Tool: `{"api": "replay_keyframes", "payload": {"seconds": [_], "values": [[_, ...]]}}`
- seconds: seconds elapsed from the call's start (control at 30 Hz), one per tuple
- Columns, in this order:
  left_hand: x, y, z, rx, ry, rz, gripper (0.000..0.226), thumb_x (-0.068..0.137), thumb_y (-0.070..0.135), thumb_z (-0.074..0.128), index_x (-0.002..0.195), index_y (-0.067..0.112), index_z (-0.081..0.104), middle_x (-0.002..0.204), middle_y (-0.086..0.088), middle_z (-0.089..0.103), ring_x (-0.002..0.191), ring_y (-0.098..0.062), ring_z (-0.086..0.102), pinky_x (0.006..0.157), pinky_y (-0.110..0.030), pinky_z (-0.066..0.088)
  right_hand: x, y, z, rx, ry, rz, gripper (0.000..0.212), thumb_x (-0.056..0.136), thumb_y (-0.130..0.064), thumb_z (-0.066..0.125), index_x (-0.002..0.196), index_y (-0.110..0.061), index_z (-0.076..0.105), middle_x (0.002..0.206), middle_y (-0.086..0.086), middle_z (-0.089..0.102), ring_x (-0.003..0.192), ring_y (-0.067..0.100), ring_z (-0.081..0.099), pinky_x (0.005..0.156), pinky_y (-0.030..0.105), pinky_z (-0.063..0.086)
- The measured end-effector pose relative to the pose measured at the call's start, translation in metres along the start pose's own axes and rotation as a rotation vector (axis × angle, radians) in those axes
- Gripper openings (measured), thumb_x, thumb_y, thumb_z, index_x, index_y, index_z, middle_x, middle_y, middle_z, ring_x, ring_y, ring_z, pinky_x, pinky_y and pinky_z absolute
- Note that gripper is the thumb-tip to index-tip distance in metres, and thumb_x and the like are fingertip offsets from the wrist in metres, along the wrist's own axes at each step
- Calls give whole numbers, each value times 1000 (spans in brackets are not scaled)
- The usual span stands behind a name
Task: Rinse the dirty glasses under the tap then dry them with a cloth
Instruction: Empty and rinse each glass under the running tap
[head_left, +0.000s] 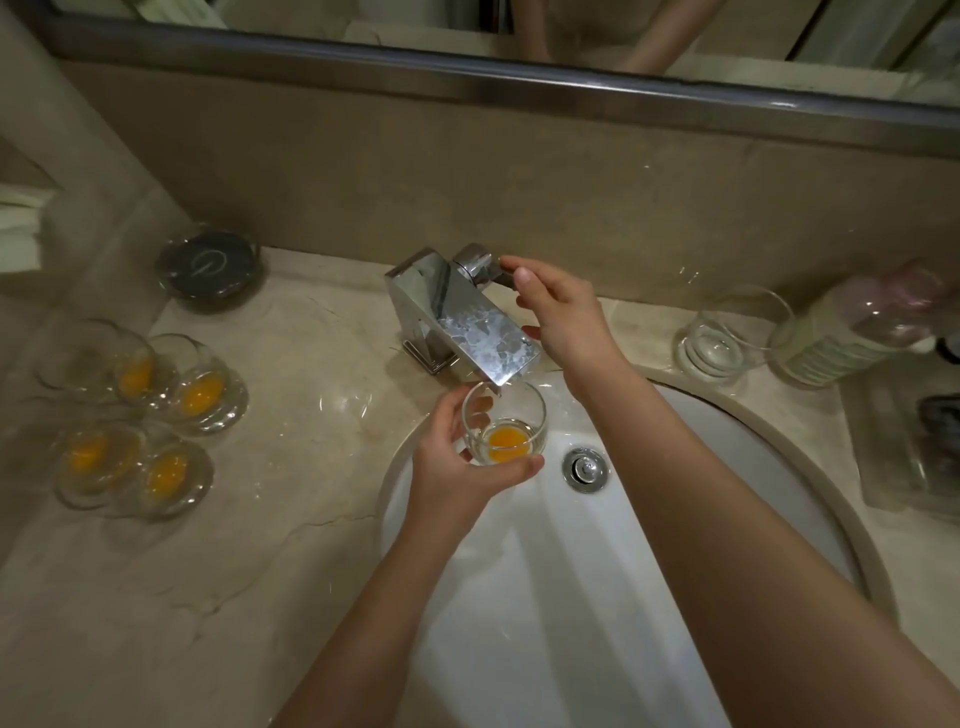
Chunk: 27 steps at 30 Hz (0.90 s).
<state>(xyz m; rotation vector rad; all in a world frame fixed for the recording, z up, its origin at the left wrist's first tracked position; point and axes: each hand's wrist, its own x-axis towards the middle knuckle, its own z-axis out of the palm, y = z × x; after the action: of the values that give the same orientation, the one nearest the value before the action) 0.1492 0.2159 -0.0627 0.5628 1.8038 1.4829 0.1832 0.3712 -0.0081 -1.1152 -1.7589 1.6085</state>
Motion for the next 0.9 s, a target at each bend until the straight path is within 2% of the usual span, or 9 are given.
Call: {"api": "replay_keyframes", "payload": {"seconds": [0.07, 0.17, 0.33, 0.43, 0.53, 0.63, 0.73, 0.83, 0.9], "values": [[2, 1, 1, 6, -3, 1, 73, 45, 22, 88, 110, 34, 59, 106, 10, 66, 97, 4, 62, 73, -14, 52, 2, 0, 0, 7, 5, -2, 30, 103, -18, 47, 127, -12, 62, 103, -15, 60, 87, -10, 53, 99, 30, 45], [6, 3, 3, 4, -11, 3, 70, 45, 21, 87, 108, 32, 59, 99, 14, 67, 93, 6, 62, 72, -13, 51, 4, 2, -1, 10, 10, -5, 30, 103, -19, 46, 126, -11, 63, 99, -19, 59, 83, -13, 53, 90, 20, 45], [13, 5, 4, -7, -19, 6, 70, 46, 19, 87, 109, 34, 58, 93, 27, 68, 93, 6, 63, 73, -13, 51, 9, 5, -1, 12, 26, -9, 30, 103, -20, 46, 125, -11, 63, 102, -14, 60, 84, -10, 53, 89, 22, 45], [16, 6, 4, -14, -14, 9, 74, 46, 17, 87, 114, 28, 59, 95, 19, 69, 93, 3, 64, 73, -15, 51, 11, 8, -1, 7, 29, 0, 30, 103, -22, 46, 126, -12, 63, 104, -14, 60, 87, -8, 53, 92, 25, 45], [18, 7, 4, -15, -19, 12, 74, 47, 16, 87, 116, 24, 60, 94, 17, 70, 93, 0, 65, 73, -16, 52, 11, 7, -2, 1, 20, -7, 30, 103, -21, 45, 125, -12, 64, 95, -24, 57, 84, -10, 53, 86, 20, 45], [18, 6, 3, -10, -31, 9, 73, 47, 17, 87, 113, 27, 60, 98, 15, 70, 96, -1, 66, 75, -16, 52, 11, 5, -2, -8, 25, -12, 31, 103, -22, 46, 127, -12, 63, 99, -19, 57, 87, -7, 53, 93, 25, 45], [16, 5, 2, -5, -44, 9, 74, 47, 16, 88, 115, 27, 60, 105, 10, 69, 100, -3, 64, 72, -12, 51, 8, 6, -7, -26, 51, -12, 34, 102, -28, 48, 131, -14, 60, 114, -9, 60, 106, 6, 56, 103, 35, 46], [17, 4, 2, -9, -48, 3, 75, 47, 13, 89, 117, 23, 61, 106, 8, 69, 98, -2, 65, 70, -11, 50, -3, 14, -15, -22, 97, 3, 38, 100, -35, 50, 132, -17, 59, 129, -4, 62, 120, 14, 55, 106, 41, 45], [18, 4, 2, -7, -59, 5, 77, 49, 5, 92, 119, 18, 60, 105, 7, 68, 94, 1, 65, 69, -11, 49, -14, 23, -22, -12, 125, 14, 37, 99, -38, 50, 129, -20, 61, 129, -5, 63, 119, 14, 56, 104, 42, 45]]}}
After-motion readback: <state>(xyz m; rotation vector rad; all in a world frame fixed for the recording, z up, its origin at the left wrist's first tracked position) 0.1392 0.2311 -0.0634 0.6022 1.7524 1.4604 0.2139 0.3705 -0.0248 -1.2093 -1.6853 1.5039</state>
